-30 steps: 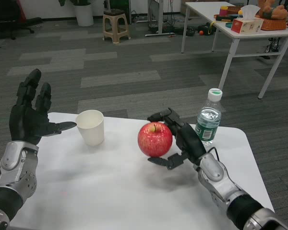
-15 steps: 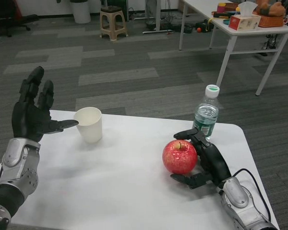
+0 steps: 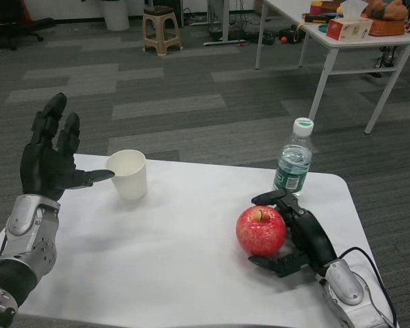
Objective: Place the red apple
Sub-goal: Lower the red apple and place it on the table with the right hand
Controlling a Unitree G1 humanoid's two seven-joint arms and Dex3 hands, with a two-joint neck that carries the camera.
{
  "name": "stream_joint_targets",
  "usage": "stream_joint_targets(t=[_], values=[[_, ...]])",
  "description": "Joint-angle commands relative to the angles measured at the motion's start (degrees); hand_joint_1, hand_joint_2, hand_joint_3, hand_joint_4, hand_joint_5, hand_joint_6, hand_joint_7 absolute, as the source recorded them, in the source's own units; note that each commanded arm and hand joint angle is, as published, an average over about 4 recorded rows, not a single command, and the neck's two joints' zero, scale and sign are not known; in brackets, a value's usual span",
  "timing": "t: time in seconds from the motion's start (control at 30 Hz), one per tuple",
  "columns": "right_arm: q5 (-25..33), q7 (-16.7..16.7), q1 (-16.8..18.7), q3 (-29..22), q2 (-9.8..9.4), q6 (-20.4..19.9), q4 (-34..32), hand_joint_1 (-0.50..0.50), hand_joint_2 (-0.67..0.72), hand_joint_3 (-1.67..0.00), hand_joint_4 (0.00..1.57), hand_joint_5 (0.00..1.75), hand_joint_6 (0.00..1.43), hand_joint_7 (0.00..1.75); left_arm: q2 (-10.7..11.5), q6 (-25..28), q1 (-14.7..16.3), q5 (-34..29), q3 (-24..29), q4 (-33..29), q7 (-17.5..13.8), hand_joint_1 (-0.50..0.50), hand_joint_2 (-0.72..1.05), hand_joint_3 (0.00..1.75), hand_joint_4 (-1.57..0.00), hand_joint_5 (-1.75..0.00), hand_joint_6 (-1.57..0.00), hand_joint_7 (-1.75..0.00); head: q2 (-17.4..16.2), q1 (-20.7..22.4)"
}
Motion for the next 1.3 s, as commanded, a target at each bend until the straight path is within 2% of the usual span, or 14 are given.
stream_joint_targets(t=[0.03, 0.1, 0.23, 0.4, 0.6, 0.67, 0.8, 0.9, 1.03, 1.1, 1.3], values=[[-0.72, 0.78, 0.84, 0.57, 1.09, 0.43, 2.13, -0.23, -0.51, -1.27, 0.13, 1.16, 0.3, 1.71, 0.75, 0.25, -1.27, 0.26, -0.3, 0.16, -0.03, -0.26, 0.18, 0.0, 0.0, 0.0, 0.0, -0.42, -0.2, -0.24], [-0.85, 1.08, 0.84, 0.57, 1.26, 0.39, 2.13, -0.25, -0.51, -1.27, 0.1, 0.97, 0.14, 1.68, 0.88, 0.25, -1.22, 0.26, -0.39, 0.16, -0.03, -0.26, 0.16, 0.0, 0.0, 0.0, 0.0, -0.42, -0.34, -0.27], [-2.17, 1.66, 0.84, 0.61, 1.31, 0.35, 2.13, -0.25, -0.54, -1.27, 0.04, 0.75, 0.01, 1.45, 0.93, 0.29, -1.18, 0.3, -0.69, -0.1, -0.03, -0.26, 0.18, 0.0, 0.0, 0.0, 0.0, -0.42, -0.51, -0.17], [-2.96, 2.53, 0.76, 1.27, 1.31, 0.43, 2.57, -0.25, -0.54, -1.27, 0.01, 0.53, 0.0, 1.29, 1.02, 0.25, -0.48, 0.3, -0.56, -0.32, -0.03, -0.26, 0.21, 0.0, 0.0, 0.0, 0.0, -0.4, -0.52, -0.27], [-3.84, 3.63, 0.67, 1.31, 0.91, 0.61, 2.52, -0.28, -0.54, -1.21, 0.0, 0.48, 0.0, 1.2, 0.93, 0.25, -0.26, 0.3, -0.56, -0.54, -0.03, -0.26, 0.25, 0.0, 0.0, 0.0, 0.0, -0.42, -0.3, -0.34], [-3.84, 3.72, 0.67, 1.27, 0.87, 0.61, 2.52, -0.31, -0.51, -1.11, 0.0, 0.44, 0.0, 1.15, 0.93, 0.25, -0.26, 0.3, -0.52, -0.54, -0.03, -0.26, 0.21, 0.0, 0.0, 0.0, 0.0, -0.38, -0.27, -0.39], [-3.84, 3.76, 0.67, 0.78, 0.87, 0.61, 2.48, -0.41, -0.45, -0.85, 0.0, 0.27, 0.0, 0.91, 0.93, 0.25, -0.3, 0.3, -0.47, -0.54, -0.03, -0.26, 0.25, 0.0, 0.0, 0.0, 0.0, -0.42, -0.38, -0.67], [-3.59, 3.74, 0.62, 0.19, 0.87, 0.54, 2.48, -0.42, -0.4, -0.63, 0.0, 0.12, 0.0, 0.79, 0.99, 0.25, -0.46, 0.3, -0.54, -0.54, -0.03, -0.26, 0.25, 0.02, 0.0, 0.0, 0.0, -0.42, -0.4, -0.62], [-3.02, 3.72, 0.58, -0.23, 0.87, 0.48, 2.54, -0.45, -0.24, -0.32, 0.0, 0.02, 0.0, 0.58, 1.02, 0.25, -0.52, 0.28, -0.56, -0.54, -0.03, -0.26, 0.21, 0.0, 0.0, 0.0, 0.0, -0.42, -0.56, -0.55], [-2.8, 3.74, 0.58, -0.38, 0.87, 0.41, 2.54, -0.46, -0.21, -0.24, 0.0, 0.0, 0.0, 0.54, 1.02, 0.25, -0.52, 0.3, -0.54, -0.54, -0.03, -0.25, 0.16, 0.02, 0.0, 0.0, 0.0, -0.42, -0.61, -0.57], [-1.73, 3.74, 0.58, -0.42, 0.87, 0.06, 2.57, -0.46, 0.12, -0.02, 0.0, 0.0, 0.0, 0.37, 0.99, 0.25, -0.52, 0.21, -0.56, -0.54, -0.03, -0.26, 0.16, 0.0, 0.0, 0.0, 0.0, -0.42, -0.64, -0.63]])
